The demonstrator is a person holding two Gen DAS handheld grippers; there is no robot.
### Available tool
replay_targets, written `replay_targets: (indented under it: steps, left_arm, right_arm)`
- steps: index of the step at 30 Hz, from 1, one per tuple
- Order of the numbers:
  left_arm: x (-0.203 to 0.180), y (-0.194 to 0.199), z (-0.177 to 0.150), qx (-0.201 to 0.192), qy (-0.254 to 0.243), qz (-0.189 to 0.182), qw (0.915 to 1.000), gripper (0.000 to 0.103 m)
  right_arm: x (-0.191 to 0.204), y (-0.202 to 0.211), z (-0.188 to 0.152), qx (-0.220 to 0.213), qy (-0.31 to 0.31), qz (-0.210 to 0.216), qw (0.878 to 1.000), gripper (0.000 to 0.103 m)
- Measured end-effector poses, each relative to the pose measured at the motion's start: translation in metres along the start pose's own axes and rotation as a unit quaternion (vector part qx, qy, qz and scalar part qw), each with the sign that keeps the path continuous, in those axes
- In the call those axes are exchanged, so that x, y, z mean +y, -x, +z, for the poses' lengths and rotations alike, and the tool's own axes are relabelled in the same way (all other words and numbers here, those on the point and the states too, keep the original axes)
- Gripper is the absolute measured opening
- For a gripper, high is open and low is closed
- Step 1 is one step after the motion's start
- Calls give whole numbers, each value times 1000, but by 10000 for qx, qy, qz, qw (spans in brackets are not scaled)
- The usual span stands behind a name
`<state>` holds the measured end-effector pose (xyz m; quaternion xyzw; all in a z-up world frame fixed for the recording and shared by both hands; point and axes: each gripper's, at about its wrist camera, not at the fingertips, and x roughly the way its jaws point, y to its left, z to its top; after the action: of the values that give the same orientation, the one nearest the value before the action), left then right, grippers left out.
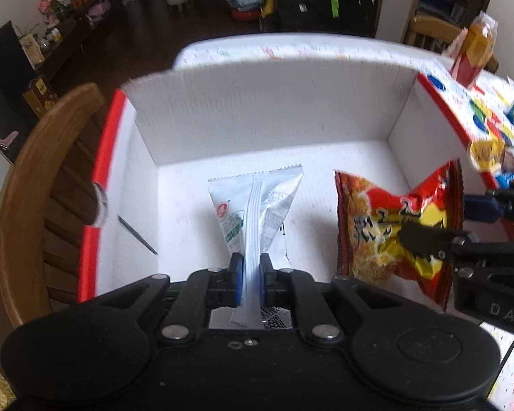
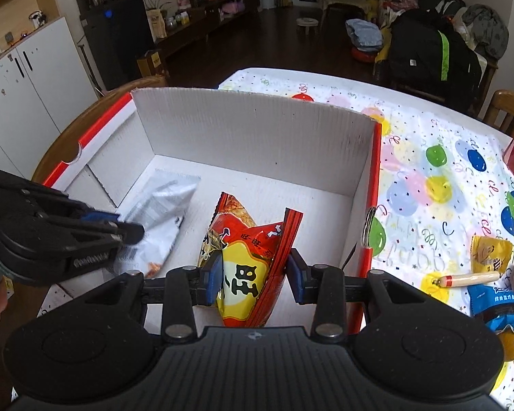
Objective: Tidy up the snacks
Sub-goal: 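Lower both snacks into the red box and open both tools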
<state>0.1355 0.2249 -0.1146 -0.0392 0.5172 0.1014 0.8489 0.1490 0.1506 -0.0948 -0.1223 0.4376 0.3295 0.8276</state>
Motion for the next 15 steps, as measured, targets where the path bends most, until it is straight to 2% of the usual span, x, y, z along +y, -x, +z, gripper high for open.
replay_targets:
  steps: [3,7,12,15]
  left_arm:
    - [-1,-2,-3,31,-12,41,10000,17]
    - [-1,1,-6,10,31,17,10000,22]
    - [1,11,-8,-125,92,-3,9999,49]
    - [0,19,-10,-238,83,9,9997,60]
  right_arm:
    - [1,-2,0,69,28,-33,10000,40]
    - [1,0,0,72,31,-70,9999,43]
    - [0,8,1,-80,-4,-193,9998,59]
    - [-1,16,1,-180,-54,-188,9996,64]
